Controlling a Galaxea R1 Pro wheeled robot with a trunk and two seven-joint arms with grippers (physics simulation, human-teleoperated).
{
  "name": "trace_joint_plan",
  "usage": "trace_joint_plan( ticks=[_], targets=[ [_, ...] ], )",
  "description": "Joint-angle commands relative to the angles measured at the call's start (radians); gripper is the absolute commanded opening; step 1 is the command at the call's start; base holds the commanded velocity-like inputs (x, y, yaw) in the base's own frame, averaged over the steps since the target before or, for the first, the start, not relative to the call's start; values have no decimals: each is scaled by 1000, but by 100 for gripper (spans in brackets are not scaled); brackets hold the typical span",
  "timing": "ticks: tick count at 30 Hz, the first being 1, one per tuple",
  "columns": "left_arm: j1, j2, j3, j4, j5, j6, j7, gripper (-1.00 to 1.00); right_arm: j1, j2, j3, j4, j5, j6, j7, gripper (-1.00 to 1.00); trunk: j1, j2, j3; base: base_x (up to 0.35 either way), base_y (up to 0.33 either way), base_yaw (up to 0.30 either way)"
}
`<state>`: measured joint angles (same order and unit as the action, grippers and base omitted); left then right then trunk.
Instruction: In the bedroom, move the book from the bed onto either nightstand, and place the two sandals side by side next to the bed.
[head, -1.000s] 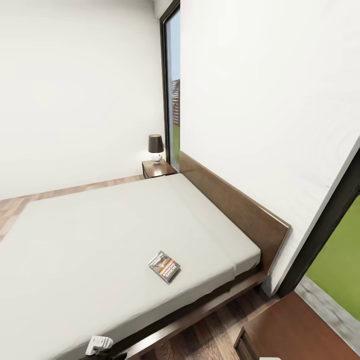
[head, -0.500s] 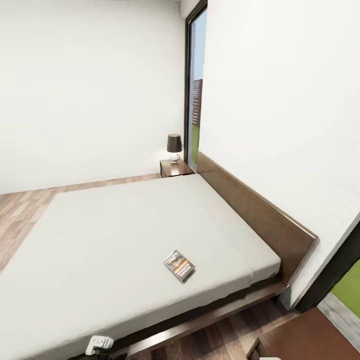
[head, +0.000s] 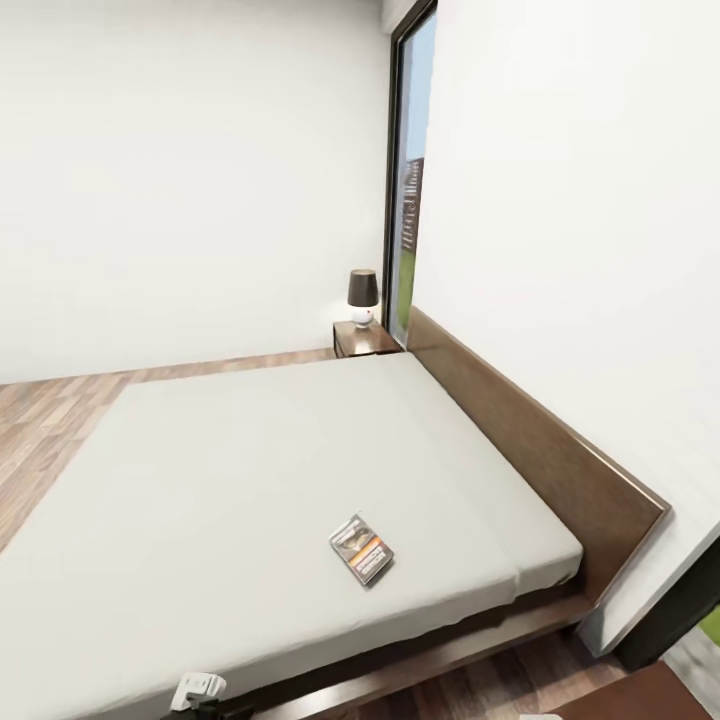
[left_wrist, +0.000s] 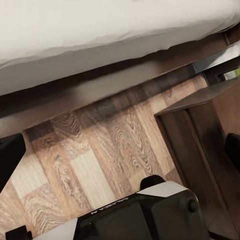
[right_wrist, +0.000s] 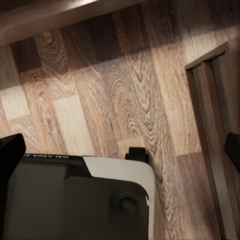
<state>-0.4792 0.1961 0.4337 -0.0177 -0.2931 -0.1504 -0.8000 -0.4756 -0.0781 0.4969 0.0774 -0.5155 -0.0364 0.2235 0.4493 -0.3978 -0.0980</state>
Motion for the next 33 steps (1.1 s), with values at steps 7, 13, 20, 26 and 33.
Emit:
trace_joint_plan(
  ticks=[7, 13, 20, 26, 33],
  targets=[
    [-1, 0, 7, 1, -11, -6, -2, 100, -1, 0, 8, 4, -11, -6, 8, 100, 1, -2, -2, 7, -6, 1],
    [-1, -8, 7, 1, -11, -6, -1, 100, -1, 0, 8, 4, -11, -7, 7, 100, 1, -2, -2, 111, -104, 0],
    [-1, -13, 7, 1, -11, -6, -1, 100, -1, 1, 9, 4, -11, -6, 8, 100, 1, -2, -2, 144, -136, 0],
    [-1, -13, 7, 1, -11, -6, -2, 100, -1, 1, 9, 4, -11, -5, 8, 100, 1, -2, -2, 13, -13, 57],
    [-1, -14, 7, 1, -11, -6, -2, 100, -1, 1, 9, 4, -11, -5, 9, 100, 1, -2, -2, 1, -1, 255]
  ],
)
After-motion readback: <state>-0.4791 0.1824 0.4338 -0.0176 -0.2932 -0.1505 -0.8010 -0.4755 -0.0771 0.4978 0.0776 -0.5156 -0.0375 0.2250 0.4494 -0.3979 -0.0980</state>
